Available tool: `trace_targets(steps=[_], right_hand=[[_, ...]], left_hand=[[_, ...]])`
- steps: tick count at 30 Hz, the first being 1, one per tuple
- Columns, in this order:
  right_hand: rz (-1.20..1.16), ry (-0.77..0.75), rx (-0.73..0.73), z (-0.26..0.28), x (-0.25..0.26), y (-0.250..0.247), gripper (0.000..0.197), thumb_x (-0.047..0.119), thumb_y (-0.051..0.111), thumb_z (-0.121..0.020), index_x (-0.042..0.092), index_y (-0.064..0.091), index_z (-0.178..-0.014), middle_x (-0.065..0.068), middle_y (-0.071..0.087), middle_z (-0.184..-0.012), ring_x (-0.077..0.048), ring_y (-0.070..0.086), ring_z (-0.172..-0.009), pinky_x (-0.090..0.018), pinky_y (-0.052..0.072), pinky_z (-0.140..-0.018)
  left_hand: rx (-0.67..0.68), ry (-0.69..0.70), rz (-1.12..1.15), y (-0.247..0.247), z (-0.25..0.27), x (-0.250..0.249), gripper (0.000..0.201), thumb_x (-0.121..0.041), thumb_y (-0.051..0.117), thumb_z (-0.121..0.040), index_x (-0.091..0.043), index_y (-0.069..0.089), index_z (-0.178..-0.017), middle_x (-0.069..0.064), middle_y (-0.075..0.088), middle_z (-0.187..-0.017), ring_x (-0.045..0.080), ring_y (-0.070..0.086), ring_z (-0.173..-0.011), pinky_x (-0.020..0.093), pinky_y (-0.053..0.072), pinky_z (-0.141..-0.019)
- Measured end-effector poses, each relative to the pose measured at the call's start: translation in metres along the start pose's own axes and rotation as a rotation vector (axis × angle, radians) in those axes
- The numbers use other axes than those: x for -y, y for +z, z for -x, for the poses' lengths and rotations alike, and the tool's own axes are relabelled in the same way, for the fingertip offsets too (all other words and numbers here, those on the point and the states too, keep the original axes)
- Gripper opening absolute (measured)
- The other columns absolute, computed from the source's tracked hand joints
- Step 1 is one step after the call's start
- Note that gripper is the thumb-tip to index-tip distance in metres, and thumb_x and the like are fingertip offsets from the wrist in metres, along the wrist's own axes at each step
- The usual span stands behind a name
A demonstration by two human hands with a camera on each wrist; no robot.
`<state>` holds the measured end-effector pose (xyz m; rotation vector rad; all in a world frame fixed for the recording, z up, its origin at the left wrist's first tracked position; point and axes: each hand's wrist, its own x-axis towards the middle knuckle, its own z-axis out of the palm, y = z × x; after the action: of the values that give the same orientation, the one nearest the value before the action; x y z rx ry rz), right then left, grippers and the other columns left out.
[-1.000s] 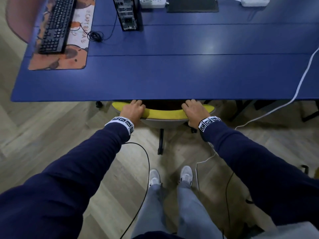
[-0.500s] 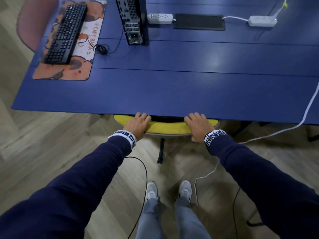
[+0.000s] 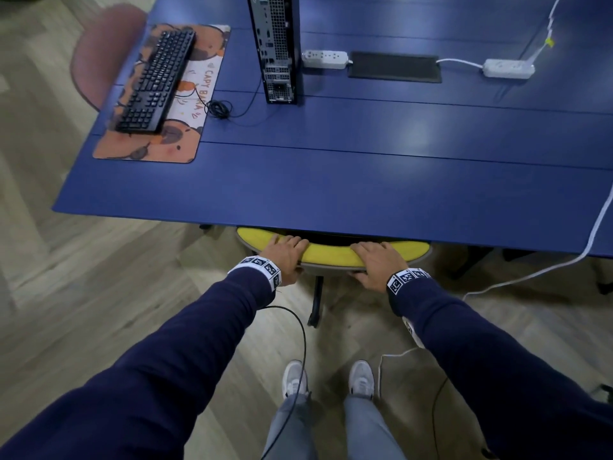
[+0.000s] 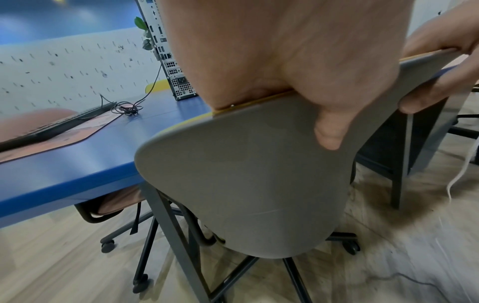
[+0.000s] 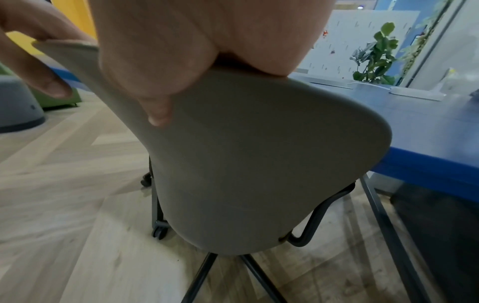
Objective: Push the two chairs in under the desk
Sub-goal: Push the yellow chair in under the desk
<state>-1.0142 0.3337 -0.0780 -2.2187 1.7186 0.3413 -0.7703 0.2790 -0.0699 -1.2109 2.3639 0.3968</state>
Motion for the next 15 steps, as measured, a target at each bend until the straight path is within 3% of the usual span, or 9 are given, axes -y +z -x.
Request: trace_targets(steps=[7, 15], right_hand=[[-0.009, -0.042, 0.065, 0.000, -0.006, -0.003, 0.075, 0.054, 0.054, -0.091, 0.015, 0.029, -0.150, -0.007, 0.043, -0.152, -0.026, 0.042, -0.138, -0.044, 0.031, -0.114], [-0.015, -0.205, 0.187, 0.007, -0.027, -0.017, 0.080, 0.047, 0.056, -0.093, 0.013, 0.018, -0.155, -0.009, 0.034, -0.158, -0.028, 0.038, -0.142, -0.047, 0.033, -0.115]], left_hand=[[0.007, -0.106, 0.041, 0.002, 0.014, -0.021, 0.092, -0.043, 0.062, -0.085, -0.019, 0.010, -0.158, 0.008, 0.014, -0.166, 0.028, 0.012, -0.154, 0.052, 0.006, -0.124], [0.012, -0.310, 0.181, -0.002, 0.041, -0.069, 0.095, -0.041, 0.060, -0.088, -0.018, 0.001, -0.159, 0.006, -0.001, -0.168, 0.026, -0.002, -0.155, 0.051, 0.001, -0.125]])
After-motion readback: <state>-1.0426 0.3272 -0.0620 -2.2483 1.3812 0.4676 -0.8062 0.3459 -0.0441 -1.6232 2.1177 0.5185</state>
